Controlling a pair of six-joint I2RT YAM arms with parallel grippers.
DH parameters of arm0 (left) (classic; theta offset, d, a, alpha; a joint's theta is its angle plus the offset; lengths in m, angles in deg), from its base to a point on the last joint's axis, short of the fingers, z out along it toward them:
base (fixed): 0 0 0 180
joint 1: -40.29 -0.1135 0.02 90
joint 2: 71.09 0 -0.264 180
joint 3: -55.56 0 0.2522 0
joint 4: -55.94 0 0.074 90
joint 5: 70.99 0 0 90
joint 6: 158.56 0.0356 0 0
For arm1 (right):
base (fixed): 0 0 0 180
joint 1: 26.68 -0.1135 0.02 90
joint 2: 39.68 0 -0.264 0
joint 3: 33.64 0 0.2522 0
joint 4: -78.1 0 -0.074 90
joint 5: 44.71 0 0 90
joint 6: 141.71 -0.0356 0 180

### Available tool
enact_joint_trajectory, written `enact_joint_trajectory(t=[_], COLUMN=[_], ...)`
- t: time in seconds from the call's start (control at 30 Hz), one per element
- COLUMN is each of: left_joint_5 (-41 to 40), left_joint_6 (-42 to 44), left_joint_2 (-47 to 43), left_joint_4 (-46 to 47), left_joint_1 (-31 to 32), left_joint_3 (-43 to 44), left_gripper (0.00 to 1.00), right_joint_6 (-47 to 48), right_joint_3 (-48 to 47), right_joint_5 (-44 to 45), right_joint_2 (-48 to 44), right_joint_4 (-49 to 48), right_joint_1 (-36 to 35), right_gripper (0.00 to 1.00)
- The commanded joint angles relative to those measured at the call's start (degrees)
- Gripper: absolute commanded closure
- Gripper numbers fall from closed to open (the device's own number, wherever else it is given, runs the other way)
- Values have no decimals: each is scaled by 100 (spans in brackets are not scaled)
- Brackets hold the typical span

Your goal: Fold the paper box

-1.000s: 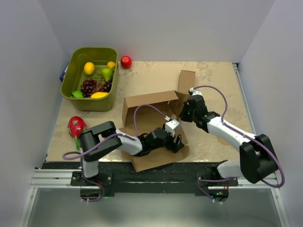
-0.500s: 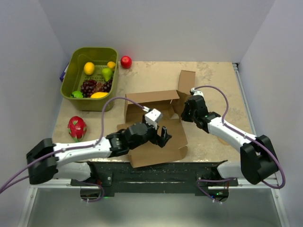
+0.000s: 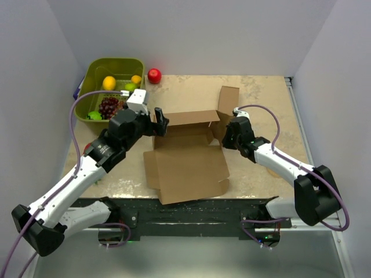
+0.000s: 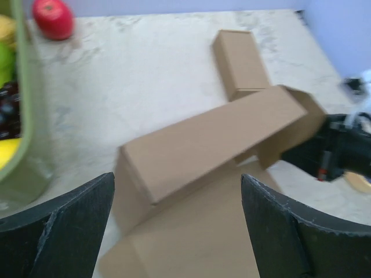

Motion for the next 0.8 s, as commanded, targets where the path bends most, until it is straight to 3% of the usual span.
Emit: enact_joint_trajectory(t=[0.0,0.13,0.37,0.77], left_joint_5=[616,994,1355,1635], left_joint_6=[337,215,-76,-41], left_joint_2=[137,374,558,989], left_joint_4=[-321,-30,980,1209], left_joint_1=[-732,-1206,-1321,-1585], left_joint_3=[13,-190,-770,-885], left_gripper=[8,14,27,39], right_joint_6=[66,93,119,172], right_joint_3=[-187,-213,-239,-222], right_joint_5=[208,243,313,287], right_joint_2=[35,26,35,53], right_joint_4=[85,111,129,76], right_joint_1=[-19,-28,-19,-19], right_gripper=[100,100,100,100])
